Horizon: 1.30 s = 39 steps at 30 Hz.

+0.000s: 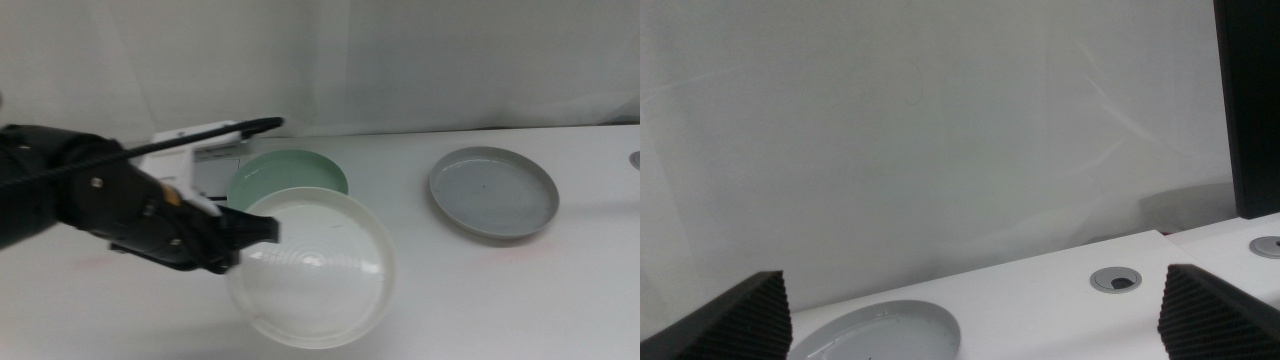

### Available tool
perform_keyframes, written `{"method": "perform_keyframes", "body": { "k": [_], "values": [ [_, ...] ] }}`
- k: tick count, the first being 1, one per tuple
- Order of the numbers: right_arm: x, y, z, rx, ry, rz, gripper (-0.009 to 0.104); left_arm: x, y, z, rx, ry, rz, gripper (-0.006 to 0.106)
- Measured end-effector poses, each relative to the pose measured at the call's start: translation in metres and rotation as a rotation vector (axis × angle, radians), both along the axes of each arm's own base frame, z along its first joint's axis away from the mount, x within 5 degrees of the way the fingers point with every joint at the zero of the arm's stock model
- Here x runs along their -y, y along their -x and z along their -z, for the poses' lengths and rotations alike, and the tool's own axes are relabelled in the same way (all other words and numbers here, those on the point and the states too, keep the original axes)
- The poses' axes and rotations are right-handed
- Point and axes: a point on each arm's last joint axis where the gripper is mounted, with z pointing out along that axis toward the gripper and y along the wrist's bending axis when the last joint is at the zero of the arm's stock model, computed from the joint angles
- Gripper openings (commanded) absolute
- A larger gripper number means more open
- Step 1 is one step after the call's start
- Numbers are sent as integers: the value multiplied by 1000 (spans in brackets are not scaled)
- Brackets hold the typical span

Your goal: Stack the three bowls on top of each other.

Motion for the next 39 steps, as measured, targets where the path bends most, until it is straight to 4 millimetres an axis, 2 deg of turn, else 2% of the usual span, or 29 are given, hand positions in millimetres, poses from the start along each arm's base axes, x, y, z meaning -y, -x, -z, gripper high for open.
{"method": "perform_keyframes", "body": {
  "k": [5, 9, 17, 21, 25, 27, 28, 30, 33, 34, 39],
  "values": [
    [0, 0, 0, 0, 0, 0, 103, 24, -2, 15, -15, 16, 19, -3],
    [0, 0, 0, 0, 0, 0, 103, 36, -8, 38, -49, 8, 13, -3],
    [0, 0, 0, 0, 0, 0, 103, 41, -18, 77, -130, -36, -6, -3],
    [0, 0, 0, 0, 0, 0, 103, 42, -19, 89, -158, -51, -11, -3],
    [0, 0, 0, 0, 0, 0, 103, 43, -20, 92, -156, -48, -15, -1],
    [0, 0, 0, 0, 0, 0, 103, 43, -21, 92, -147, -44, -16, 7],
    [0, 0, 0, 0, 0, 0, 103, 43, -22, 92, -145, -43, -17, 15],
    [0, 0, 0, 0, 0, 0, 103, 44, -22, 93, -136, -39, -16, 37],
    [0, 0, 0, 0, 0, 0, 103, 44, -23, 92, -133, -37, -16, 86],
    [0, 0, 0, 0, 0, 0, 103, 44, -23, 92, -133, -37, -16, 93],
    [0, 0, 0, 0, 0, 0, 103, 45, -24, 89, -127, -37, -10, 91]
  ]
}}
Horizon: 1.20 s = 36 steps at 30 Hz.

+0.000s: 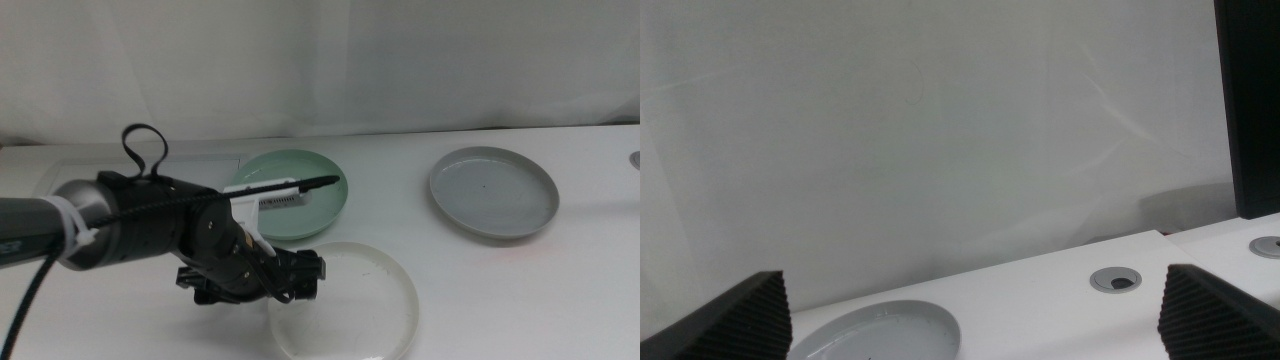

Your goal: Stack the three bowls on top of each other.

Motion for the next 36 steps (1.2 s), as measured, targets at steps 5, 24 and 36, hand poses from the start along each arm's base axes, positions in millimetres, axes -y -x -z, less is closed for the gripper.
{"method": "perform_keyframes", "body": {
  "k": [5, 24, 36],
  "values": [
    [0, 0, 0, 0, 0, 0, 103, 1, -4, -40, 95, 16, 44, 91],
    [0, 0, 0, 0, 0, 0, 103, -108, 13, -194, 364, -211, -80, 91],
    [0, 0, 0, 0, 0, 0, 103, -98, -19, -176, 398, -200, -57, 92]
  ]
}}
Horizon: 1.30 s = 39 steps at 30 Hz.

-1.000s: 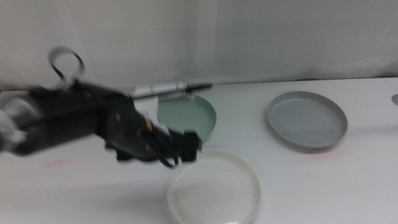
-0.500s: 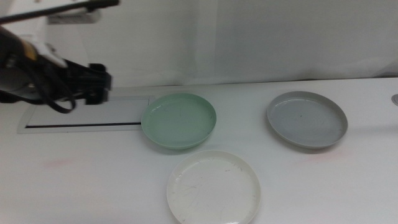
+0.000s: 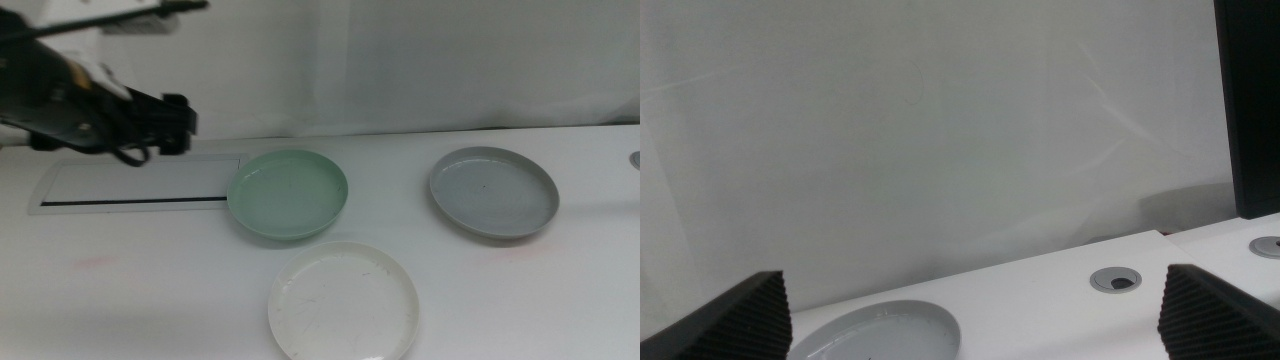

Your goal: Stack the three bowls on top of each other.

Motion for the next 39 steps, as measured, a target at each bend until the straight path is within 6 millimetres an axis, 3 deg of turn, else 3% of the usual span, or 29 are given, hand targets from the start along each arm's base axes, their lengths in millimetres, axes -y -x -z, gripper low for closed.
{"method": "perform_keyframes", "body": {
  "k": [10, 12, 17, 24, 33, 36, 39],
  "values": [
    [0, 0, 0, 0, 0, 0, 103, 23, -70, 65, -125, -11, 6, 92],
    [0, 0, 0, 0, 0, 0, 103, 28, -86, 85, -159, -17, 4, 92],
    [0, 0, 0, 0, 0, 0, 103, 34, -105, 120, -221, -23, -13, 92],
    [0, 0, 0, 0, 0, 0, 103, 39, -120, 153, -252, -23, -18, 92],
    [0, 0, 0, 0, 0, 0, 103, 43, -123, 180, -317, 11, -51, 91],
    [0, 0, 0, 0, 0, 0, 103, 43, -123, 183, -323, 16, -58, 87],
    [0, 0, 0, 0, 0, 0, 103, 43, -123, 183, -319, 27, -70, 77]
  ]
}}
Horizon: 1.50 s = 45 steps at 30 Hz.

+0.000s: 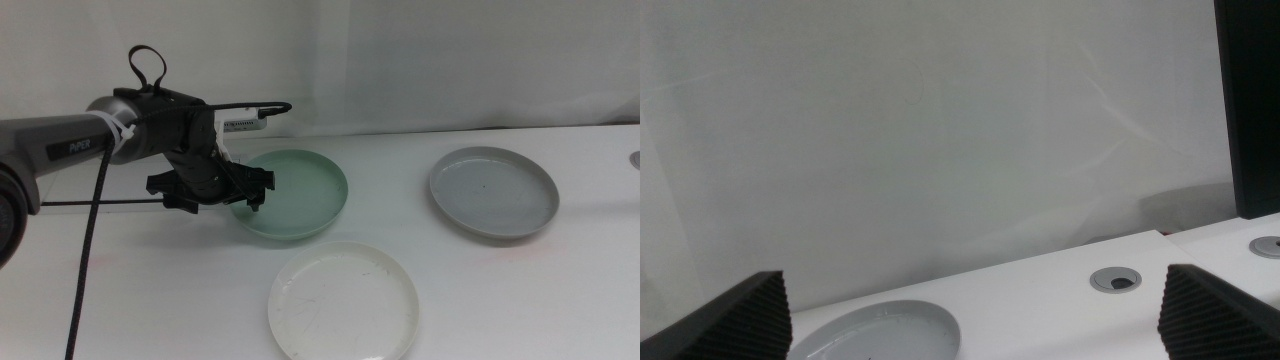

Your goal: Stack the three bowls on top of each other.

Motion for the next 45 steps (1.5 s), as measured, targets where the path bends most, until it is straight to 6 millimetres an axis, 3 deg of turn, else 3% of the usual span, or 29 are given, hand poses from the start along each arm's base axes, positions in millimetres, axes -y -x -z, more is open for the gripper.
{"method": "perform_keyframes", "body": {
  "k": [7, 12, 28, 31, 34, 38, 40, 45],
  "values": [
    [0, 0, 0, 0, 0, 0, 103, 0, 0, 0, -1, 11, -28, 23],
    [0, 0, 0, 0, 0, 0, 103, 4, -1, 6, -22, 62, -65, -3],
    [0, 0, 0, 0, 0, 0, 103, 7, -2, 4, -30, 128, -65, -3],
    [0, 0, 0, 0, 0, 0, 103, 5, 0, -11, 1, 121, -47, -3],
    [0, 0, 0, 0, 0, 0, 103, 2, 3, -39, 69, 112, -24, -3],
    [0, 0, 0, 0, 0, 0, 103, -4, 11, -87, 174, 122, -3, -3],
    [0, 0, 0, 0, 0, 0, 103, -10, 23, -120, 234, 121, 23, -3],
    [0, 0, 0, 0, 0, 0, 103, -17, 49, -168, 298, 121, 64, -3]
  ]
}}
